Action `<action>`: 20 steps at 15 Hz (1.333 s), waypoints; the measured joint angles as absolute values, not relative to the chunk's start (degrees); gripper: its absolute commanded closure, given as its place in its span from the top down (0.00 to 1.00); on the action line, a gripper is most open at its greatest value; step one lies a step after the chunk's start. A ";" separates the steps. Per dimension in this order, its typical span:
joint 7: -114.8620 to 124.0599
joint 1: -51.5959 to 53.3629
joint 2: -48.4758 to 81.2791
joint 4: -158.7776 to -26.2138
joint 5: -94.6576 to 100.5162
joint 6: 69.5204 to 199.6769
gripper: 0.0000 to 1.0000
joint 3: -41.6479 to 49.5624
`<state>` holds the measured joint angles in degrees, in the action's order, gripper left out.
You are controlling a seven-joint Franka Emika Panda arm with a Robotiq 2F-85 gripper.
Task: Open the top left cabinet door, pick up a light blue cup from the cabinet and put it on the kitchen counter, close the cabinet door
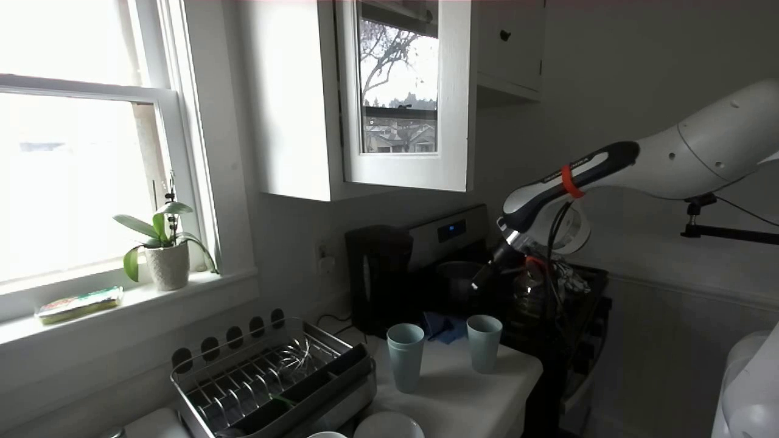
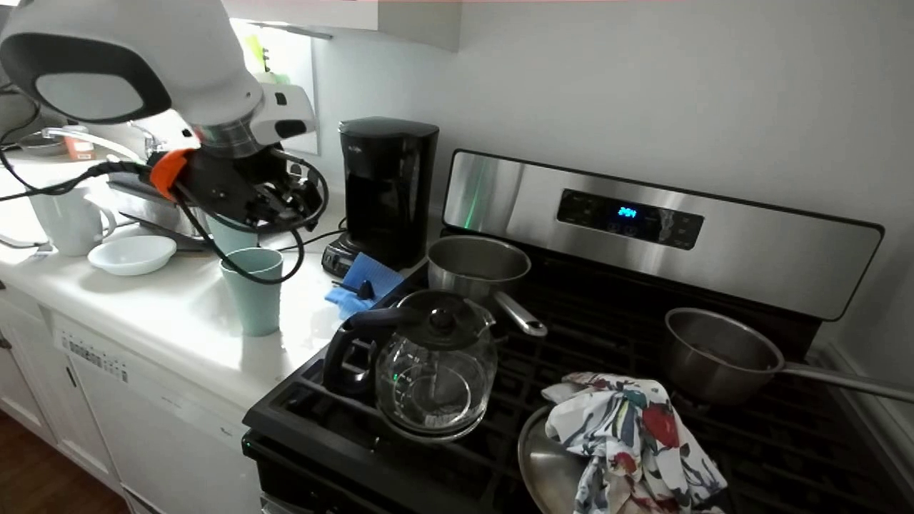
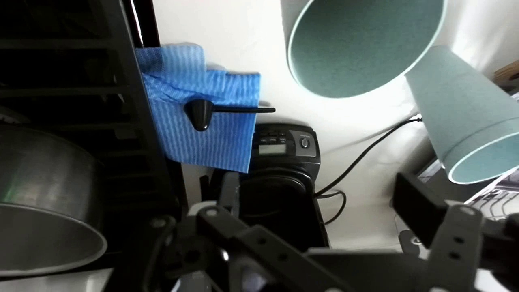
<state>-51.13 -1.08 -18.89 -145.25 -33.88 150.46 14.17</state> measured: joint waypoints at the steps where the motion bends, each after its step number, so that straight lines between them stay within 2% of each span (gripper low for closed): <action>1: -49.04 -1.51 -20.37 -144.83 -30.97 148.27 1.00 13.81; 12: -30.32 -1.56 -37.28 -133.46 -13.38 119.41 1.00 9.52; 20: -30.05 -0.73 -37.17 -133.38 -13.28 119.03 1.00 10.21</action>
